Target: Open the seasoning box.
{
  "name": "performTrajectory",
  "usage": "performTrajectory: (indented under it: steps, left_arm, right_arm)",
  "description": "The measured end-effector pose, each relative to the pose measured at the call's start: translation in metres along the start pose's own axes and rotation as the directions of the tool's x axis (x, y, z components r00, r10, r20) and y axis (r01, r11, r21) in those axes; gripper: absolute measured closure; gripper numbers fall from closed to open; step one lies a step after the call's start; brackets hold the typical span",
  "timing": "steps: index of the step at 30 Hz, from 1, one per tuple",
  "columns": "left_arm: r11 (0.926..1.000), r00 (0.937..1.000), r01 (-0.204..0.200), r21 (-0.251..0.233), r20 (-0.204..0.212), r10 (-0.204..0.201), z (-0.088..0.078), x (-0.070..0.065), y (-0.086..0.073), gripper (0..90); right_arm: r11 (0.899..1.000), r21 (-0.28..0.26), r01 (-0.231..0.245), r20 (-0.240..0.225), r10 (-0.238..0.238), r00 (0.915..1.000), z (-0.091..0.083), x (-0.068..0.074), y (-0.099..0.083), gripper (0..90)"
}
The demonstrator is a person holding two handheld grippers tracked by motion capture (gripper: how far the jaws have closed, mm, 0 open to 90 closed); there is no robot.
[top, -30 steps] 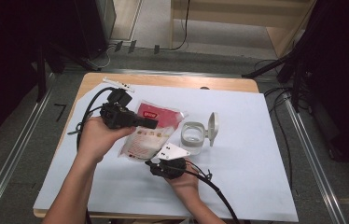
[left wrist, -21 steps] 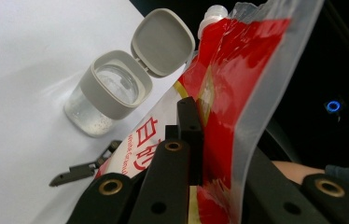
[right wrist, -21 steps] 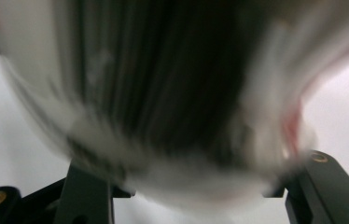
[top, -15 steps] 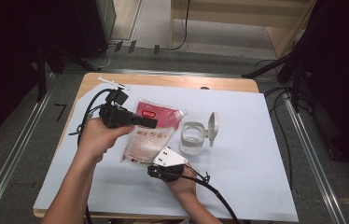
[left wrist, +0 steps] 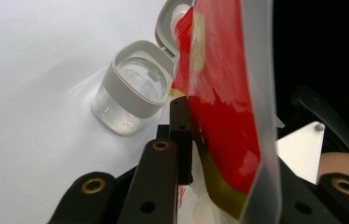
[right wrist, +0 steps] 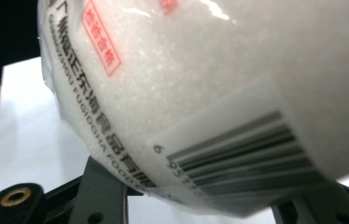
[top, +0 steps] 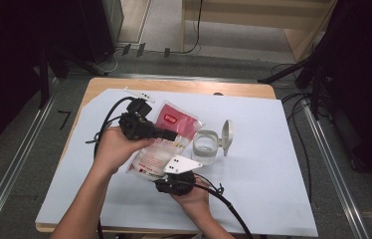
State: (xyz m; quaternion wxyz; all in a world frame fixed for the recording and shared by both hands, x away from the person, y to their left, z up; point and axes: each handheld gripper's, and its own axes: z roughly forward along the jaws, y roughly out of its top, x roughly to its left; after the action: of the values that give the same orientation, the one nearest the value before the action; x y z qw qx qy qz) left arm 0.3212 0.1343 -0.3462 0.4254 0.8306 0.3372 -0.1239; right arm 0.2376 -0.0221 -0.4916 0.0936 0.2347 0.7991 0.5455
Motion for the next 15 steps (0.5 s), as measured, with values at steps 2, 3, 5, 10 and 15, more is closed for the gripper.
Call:
performTrajectory:
  steps: [2, 3, 5, 10, 15]
  left_arm:
    - [0.9999, 0.9999, -0.013, 0.007, 0.005, 0.013, 0.001, 0.000, 0.000, 82.4]
    - [0.9994, 0.9996, -0.028, 0.021, -0.005, 0.028, 0.003, 0.000, -0.001, 79.1]
    - [0.9915, 0.9903, -0.127, 0.027, -0.053, 0.129, 0.007, -0.002, -0.003, 77.8]
    - [0.9965, 0.9954, -0.076, 0.034, -0.056, 0.078, 0.008, -0.001, -0.001, 85.9]
    - [0.9989, 0.9966, -0.023, 0.042, -0.079, 0.027, 0.012, -0.002, 0.000, 89.4]
  right_arm:
    - [1.000, 0.002, -0.001, -0.002, 0.001, 1.0000, -0.001, 0.000, 0.000, 54.0]
    - [1.000, 0.006, -0.005, -0.002, 0.005, 1.0000, -0.002, 0.000, 0.001, 54.3]
    - [0.999, 0.003, -0.042, -0.026, 0.042, 0.9988, -0.005, -0.001, 0.002, 54.9]
    - [0.998, 0.014, -0.067, -0.034, 0.067, 0.9971, -0.012, -0.003, 0.008, 55.2]
    - [0.998, 0.054, -0.031, -0.008, 0.032, 0.9995, -0.011, 0.001, 0.011, 50.4]
